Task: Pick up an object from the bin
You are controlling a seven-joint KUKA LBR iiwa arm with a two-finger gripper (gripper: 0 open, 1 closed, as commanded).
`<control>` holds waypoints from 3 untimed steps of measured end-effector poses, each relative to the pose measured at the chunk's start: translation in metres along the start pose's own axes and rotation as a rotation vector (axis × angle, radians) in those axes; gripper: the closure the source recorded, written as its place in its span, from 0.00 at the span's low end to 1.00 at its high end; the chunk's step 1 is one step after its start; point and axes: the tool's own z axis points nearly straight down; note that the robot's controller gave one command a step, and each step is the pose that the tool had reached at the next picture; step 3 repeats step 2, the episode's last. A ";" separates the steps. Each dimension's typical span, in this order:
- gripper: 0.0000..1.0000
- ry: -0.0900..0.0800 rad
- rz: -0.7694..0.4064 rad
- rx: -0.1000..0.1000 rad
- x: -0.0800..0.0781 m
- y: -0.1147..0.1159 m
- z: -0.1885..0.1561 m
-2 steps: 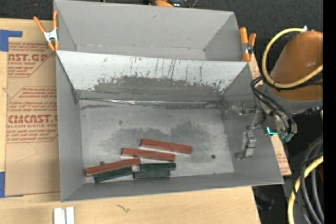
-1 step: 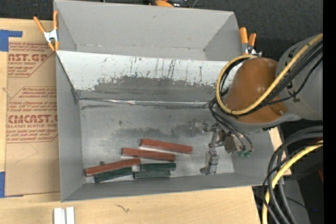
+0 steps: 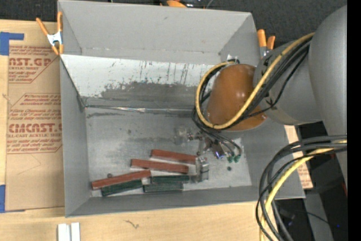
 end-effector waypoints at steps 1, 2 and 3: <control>1.00 -0.003 0.002 0.003 -0.001 -0.002 -0.002; 1.00 -0.012 -0.081 0.004 -0.026 0.025 -0.137; 1.00 -0.012 -0.081 0.004 -0.026 0.025 -0.137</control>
Offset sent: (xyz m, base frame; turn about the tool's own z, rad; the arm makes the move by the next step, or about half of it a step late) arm 0.0000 0.0000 0.0000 0.0000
